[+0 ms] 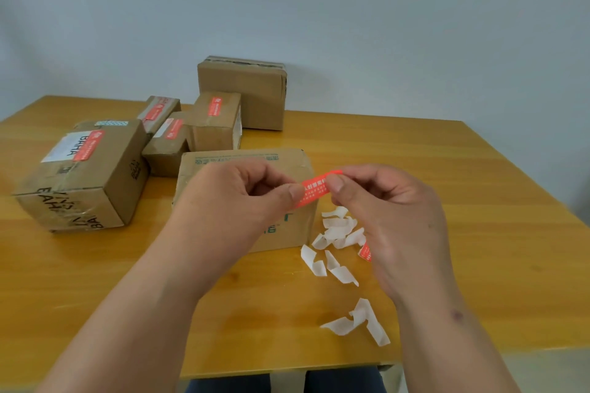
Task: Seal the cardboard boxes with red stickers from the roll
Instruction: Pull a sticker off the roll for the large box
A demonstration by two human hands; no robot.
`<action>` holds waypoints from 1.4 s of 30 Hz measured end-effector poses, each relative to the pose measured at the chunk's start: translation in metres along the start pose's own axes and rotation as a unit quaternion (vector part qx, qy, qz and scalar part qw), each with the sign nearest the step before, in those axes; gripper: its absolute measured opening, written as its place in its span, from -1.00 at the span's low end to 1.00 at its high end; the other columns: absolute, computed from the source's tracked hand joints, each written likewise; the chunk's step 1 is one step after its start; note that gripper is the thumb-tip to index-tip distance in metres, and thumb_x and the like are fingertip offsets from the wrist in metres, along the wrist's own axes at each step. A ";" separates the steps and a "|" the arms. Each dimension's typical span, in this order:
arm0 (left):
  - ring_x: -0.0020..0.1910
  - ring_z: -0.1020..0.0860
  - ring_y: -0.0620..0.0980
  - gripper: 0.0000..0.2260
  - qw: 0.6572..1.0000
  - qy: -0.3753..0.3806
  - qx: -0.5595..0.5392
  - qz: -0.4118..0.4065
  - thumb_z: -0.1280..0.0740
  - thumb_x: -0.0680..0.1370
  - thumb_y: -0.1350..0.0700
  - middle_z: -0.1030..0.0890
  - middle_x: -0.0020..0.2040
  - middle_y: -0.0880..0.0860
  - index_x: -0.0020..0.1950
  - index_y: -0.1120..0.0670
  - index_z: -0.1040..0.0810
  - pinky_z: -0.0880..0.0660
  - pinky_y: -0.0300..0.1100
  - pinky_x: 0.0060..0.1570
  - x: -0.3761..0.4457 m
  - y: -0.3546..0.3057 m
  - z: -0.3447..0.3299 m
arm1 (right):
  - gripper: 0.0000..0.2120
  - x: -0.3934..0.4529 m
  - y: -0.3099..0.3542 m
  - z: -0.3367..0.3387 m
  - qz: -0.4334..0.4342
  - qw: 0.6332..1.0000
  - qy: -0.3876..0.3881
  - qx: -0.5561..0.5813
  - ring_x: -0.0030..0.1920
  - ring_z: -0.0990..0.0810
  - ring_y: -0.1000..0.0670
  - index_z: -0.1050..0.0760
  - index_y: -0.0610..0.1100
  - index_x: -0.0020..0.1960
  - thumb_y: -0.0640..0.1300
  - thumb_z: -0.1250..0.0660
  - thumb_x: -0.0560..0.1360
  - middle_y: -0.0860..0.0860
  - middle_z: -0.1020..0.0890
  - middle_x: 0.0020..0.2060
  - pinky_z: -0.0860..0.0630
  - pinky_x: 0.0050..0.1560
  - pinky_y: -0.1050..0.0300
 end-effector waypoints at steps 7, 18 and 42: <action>-0.59 -0.34 -0.19 -0.69 0.997 -0.061 0.048 -0.012 -0.46 0.42 -0.10 -0.41 -0.58 -0.09 -0.36 0.09 -0.55 -0.31 -0.41 -0.57 0.019 -0.002 0.031 | -0.88 0.010 0.012 -0.038 0.043 0.999 0.004 -0.005 -0.25 -0.63 0.21 -0.66 0.07 -0.16 -0.16 -0.48 0.40 0.15 -0.69 -0.29 -0.50 -0.26 0.38; -0.30 -0.65 -0.07 -0.90 0.995 0.015 -0.034 0.097 -0.44 0.47 0.26 -0.71 -0.26 0.08 -0.04 0.12 -0.64 -0.59 -0.22 -0.28 0.058 0.029 0.063 | -0.84 0.037 0.011 -0.072 0.074 0.989 -0.016 -0.123 -0.24 -0.54 0.30 -0.57 0.17 -0.18 -0.10 -0.42 0.47 0.24 -0.60 -0.32 -0.39 -0.28 0.47; -0.38 -0.63 -0.02 -0.89 0.982 0.019 0.167 0.090 -0.35 0.52 0.22 -0.65 -0.22 0.10 -0.16 0.04 -0.62 -0.65 -0.15 -0.29 0.088 0.040 0.057 | -0.90 0.065 -0.004 -0.095 0.082 0.889 0.045 -0.448 -0.13 -0.51 0.12 -0.47 0.09 -0.11 -0.04 -0.20 0.55 0.18 -0.54 -0.28 -0.20 0.15 0.02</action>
Point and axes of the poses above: each hand's wrist, its own x-axis towards the middle knuckle, its own z-axis out of the back of the hand, y = z × x, the point moved 7 cm from there along x, towards the middle knuckle
